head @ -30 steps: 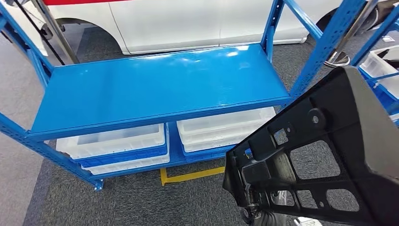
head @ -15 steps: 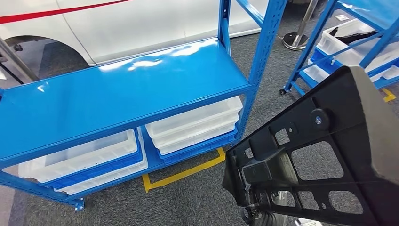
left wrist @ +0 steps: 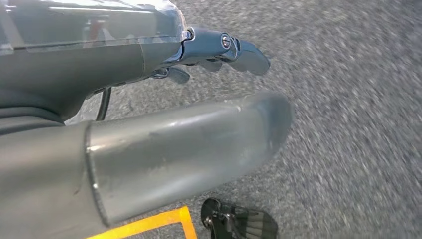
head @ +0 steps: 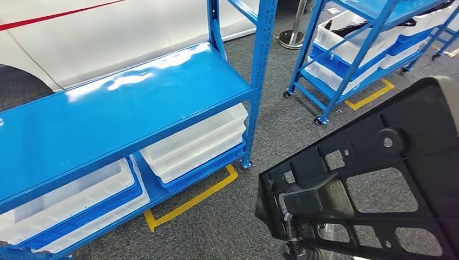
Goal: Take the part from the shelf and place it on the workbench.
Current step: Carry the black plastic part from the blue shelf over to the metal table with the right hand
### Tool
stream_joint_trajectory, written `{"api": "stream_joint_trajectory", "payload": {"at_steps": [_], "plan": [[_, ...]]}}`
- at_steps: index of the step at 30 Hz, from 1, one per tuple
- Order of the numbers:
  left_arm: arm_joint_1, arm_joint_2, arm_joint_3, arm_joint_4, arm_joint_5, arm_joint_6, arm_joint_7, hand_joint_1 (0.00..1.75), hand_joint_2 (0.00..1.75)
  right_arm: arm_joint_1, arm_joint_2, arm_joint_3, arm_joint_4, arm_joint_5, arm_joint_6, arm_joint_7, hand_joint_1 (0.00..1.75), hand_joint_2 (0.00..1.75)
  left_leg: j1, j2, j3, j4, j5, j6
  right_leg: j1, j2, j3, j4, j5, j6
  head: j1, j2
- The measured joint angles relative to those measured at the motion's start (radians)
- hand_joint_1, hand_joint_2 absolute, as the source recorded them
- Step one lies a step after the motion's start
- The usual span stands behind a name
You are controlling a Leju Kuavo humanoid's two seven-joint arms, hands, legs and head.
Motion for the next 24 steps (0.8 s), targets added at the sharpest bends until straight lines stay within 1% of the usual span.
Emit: {"api": "stream_joint_trajectory", "payload": {"at_steps": [1, 2, 3, 4, 5, 6, 7, 8, 9, 10, 11, 12, 13, 14, 15, 16, 17, 18, 19, 20, 21, 22, 23, 24], "plan": [[-0.001, -0.003, 0.0, 0.0, -0.002, 0.003, -0.001, 0.0, 0.0, 0.006, 0.001, -0.008, -0.007, -0.001, 0.016, 0.0, 1.75, 1.75, -0.001, 0.012, -0.001, 0.005, -0.005, -0.005, 0.002, -0.02, 0.035, -0.06, 0.018, -0.002, 0.0, 0.0], [-0.002, -0.005, 0.0, 0.0, -0.003, 0.006, -0.002, 0.0, 0.0, 0.01, 0.004, -0.016, -0.013, 0.0, 0.029, 0.0, 1.75, 1.75, -0.003, 0.022, -0.001, 0.01, -0.01, -0.012, 0.005, -0.034, 0.059, -0.104, 0.029, -0.007, 0.0, 0.0], [-0.003, -0.006, 0.0, 0.0, -0.003, 0.008, -0.004, 0.0, 0.0, 0.014, 0.008, -0.024, -0.017, 0.001, 0.039, 0.0, 1.75, 1.75, -0.005, 0.031, 0.0, 0.015, -0.014, -0.018, 0.009, -0.043, 0.069, -0.126, 0.029, -0.014, 0.0, 0.0], [-0.004, -0.007, 0.0, 0.0, -0.003, 0.01, -0.007, 0.0, 0.0, 0.017, 0.012, -0.031, -0.021, 0.003, 0.048, 0.0, 1.75, 1.75, -0.006, 0.041, 0.001, 0.015, -0.016, -0.024, 0.014, -0.04, 0.067, -0.127, 0.027, -0.022, -0.001, 0.0], [-0.007, -0.009, 0.0, 0.0, -0.001, 0.01, -0.009, 0.0, 0.0, 0.021, 0.015, -0.038, -0.023, 0.005, 0.055, 0.0, 1.75, 1.75, -0.006, 0.05, 0.004, 0.016, -0.016, -0.029, 0.014, -0.028, 0.064, -0.129, 0.029, -0.029, -0.001, 0.0], [-0.009, -0.01, 0.0, 0.0, 0.001, 0.01, -0.011, 0.0, 0.0, 0.024, 0.019, -0.043, -0.024, 0.009, 0.06, 0.0, 1.75, 1.75, -0.004, 0.045, 0.006, 0.017, -0.02, -0.035, 0.014, -0.019, 0.063, -0.132, 0.032, -0.035, -0.001, 0.0], [-0.011, -0.011, 0.0, 0.0, 0.003, 0.01, -0.012, 0.0, 0.0, 0.026, 0.022, -0.048, -0.024, 0.015, 0.064, 0.0, 1.75, 1.75, -0.001, 0.024, 0.003, 0.027, -0.031, -0.039, 0.012, -0.009, 0.062, -0.135, 0.036, -0.042, -0.001, 0.0], [-0.012, -0.012, 0.0, 0.0, 0.004, 0.009, -0.012, 0.0, 0.0, 0.027, 0.026, -0.051, -0.024, 0.021, 0.065, 0.0, 1.75, 1.75, 0.002, -0.004, -0.008, 0.054, -0.054, -0.042, 0.009, 0.001, 0.061, -0.139, 0.04, -0.048, -0.001, 0.0], [-0.011, -0.013, 0.0, 0.0, 0.005, 0.008, -0.011, 0.0, 0.0, 0.026, 0.03, -0.054, -0.024, 0.028, 0.066, 0.0, 1.75, 1.75, 0.004, -0.037, -0.028, 0.103, -0.086, -0.044, 0.008, 0.011, 0.06, -0.141, 0.043, -0.053, -0.001, 0.0], [-0.01, -0.013, 0.001, 0.0, 0.006, 0.008, -0.01, 0.0, 0.0, 0.024, 0.033, -0.055, -0.024, 0.032, 0.065, 0.0, 1.75, 1.75, 0.005, -0.059, -0.056, 0.167, -0.121, -0.045, 0.009, 0.022, 0.058, -0.142, 0.045, -0.056, -0.001, 0.0], [-0.008, -0.013, 0.002, 0.0, 0.008, 0.007, -0.007, 0.0, 0.0, 0.022, 0.035, -0.055, -0.022, 0.035, 0.063, 0.0, 1.75, 1.75, 0.005, -0.067, -0.085, 0.233, -0.149, -0.045, 0.011, 0.034, 0.056, -0.141, 0.047, -0.058, -0.001, 0.0], [-0.006, -0.013, 0.004, 0.0, 0.011, 0.005, -0.002, 0.0, 0.0, 0.018, 0.035, -0.055, -0.019, 0.036, 0.059, 0.0, 1.75, 1.75, 0.005, -0.07, -0.108, 0.28, -0.16, -0.045, 0.013, 0.047, 0.054, -0.141, 0.048, -0.06, -0.001, 0.0], [-0.005, -0.013, 0.006, 0.0, 0.013, 0.002, 0.004, 0.0, 0.0, 0.013, 0.035, -0.054, -0.014, 0.035, 0.052, 0.0, 1.75, 1.75, 0.005, -0.071, -0.115, 0.292, -0.151, -0.043, 0.014, 0.061, 0.053, -0.139, 0.049, -0.061, -0.001, 0.0], [-0.005, -0.012, 0.009, 0.0, 0.015, -0.002, 0.009, 0.0, 0.0, 0.004, 0.035, -0.05, -0.005, 0.034, 0.043, 0.0, 1.75, 1.75, 0.005, -0.075, -0.104, 0.265, -0.122, -0.039, 0.016, 0.076, 0.052, -0.138, 0.05, -0.061, -0.001, 0.0], [-0.005, -0.011, 0.013, 0.0, 0.018, -0.006, 0.014, 0.0, 0.0, -0.007, 0.035, -0.045, 0.006, 0.033, 0.035, 0.0, 1.75, 1.75, 0.004, -0.087, -0.079, 0.206, -0.082, -0.034, 0.017, 0.091, 0.052, -0.136, 0.05, -0.06, -0.001, 0.0], [-0.005, -0.009, 0.017, 0.0, 0.021, -0.008, 0.018, 0.0, 0.0, -0.018, 0.035, -0.038, 0.016, 0.032, 0.027, 0.0, 1.75, 1.75, 0.005, -0.116, -0.05, 0.14, -0.05, -0.028, 0.016, 0.105, 0.052, -0.135, 0.052, -0.057, -0.001, 0.0], [-0.005, -0.007, 0.02, 0.0, 0.023, -0.01, 0.02, 0.0, 0.0, -0.03, 0.035, -0.03, 0.025, 0.032, 0.022, 0.0, 1.75, 1.75, 0.005, -0.144, -0.027, 0.084, -0.026, -0.022, 0.016, 0.118, 0.05, -0.133, 0.054, -0.054, -0.001, 0.0], [-0.005, -0.005, 0.023, 0.0, 0.025, -0.011, 0.021, 0.0, 0.0, -0.039, 0.035, -0.024, 0.033, 0.032, 0.019, 0.0, 1.75, 1.75, 0.004, -0.166, -0.011, 0.048, -0.017, -0.018, 0.015, 0.129, 0.047, -0.132, 0.058, -0.048, -0.001, 0.0], [-0.005, -0.004, 0.025, 0.0, 0.025, -0.011, 0.022, 0.0, 0.0, -0.046, 0.035, -0.02, 0.039, 0.032, 0.018, 0.0, 1.75, 1.75, 0.002, -0.178, -0.006, 0.033, -0.019, -0.016, 0.013, 0.141, 0.041, -0.133, 0.063, -0.04, -0.001, 0.0], [-0.005, -0.003, 0.026, 0.0, 0.026, -0.012, 0.022, 0.0, 0.0, -0.05, 0.035, -0.017, 0.044, 0.032, 0.018, 0.0, 1.75, 1.75, 0.001, -0.169, -0.004, 0.025, -0.016, -0.014, 0.011, 0.155, 0.037, -0.136, 0.069, -0.031, -0.001, 0.0], [-0.006, -0.003, 0.026, 0.0, 0.026, -0.012, 0.023, 0.0, 0.0, -0.052, 0.035, -0.016, 0.049, 0.032, 0.017, 0.0, 1.75, 1.75, 0.004, -0.156, -0.001, 0.017, -0.012, -0.01, 0.009, 0.163, 0.032, -0.136, 0.072, -0.023, -0.001, 0.0], [-0.006, -0.003, 0.027, 0.0, 0.026, -0.012, 0.023, 0.0, 0.0, -0.054, 0.035, -0.015, 0.053, 0.032, 0.017, 0.0, 1.75, 1.75, 0.006, -0.142, 0.0, 0.008, -0.006, -0.006, 0.012, 0.152, 0.027, -0.129, 0.067, -0.017, -0.001, 0.0], [-0.006, -0.003, 0.027, 0.0, 0.026, -0.013, 0.023, 0.0, 0.0, -0.057, 0.035, -0.015, 0.057, 0.032, 0.016, 0.0, 1.75, 1.75, 0.007, -0.125, 0.001, 0.0, 0.001, 0.0, 0.015, 0.127, 0.016, -0.107, 0.051, -0.013, 0.0, 0.0], [-0.005, -0.003, 0.029, 0.0, 0.026, -0.013, 0.023, 0.0, 0.0, -0.061, 0.035, -0.015, 0.061, 0.032, 0.016, 0.0, 1.75, 1.75, 0.008, -0.108, 0.002, -0.006, 0.005, 0.004, 0.017, 0.092, -0.003, -0.066, 0.023, -0.011, 0.002, 0.0]]}}
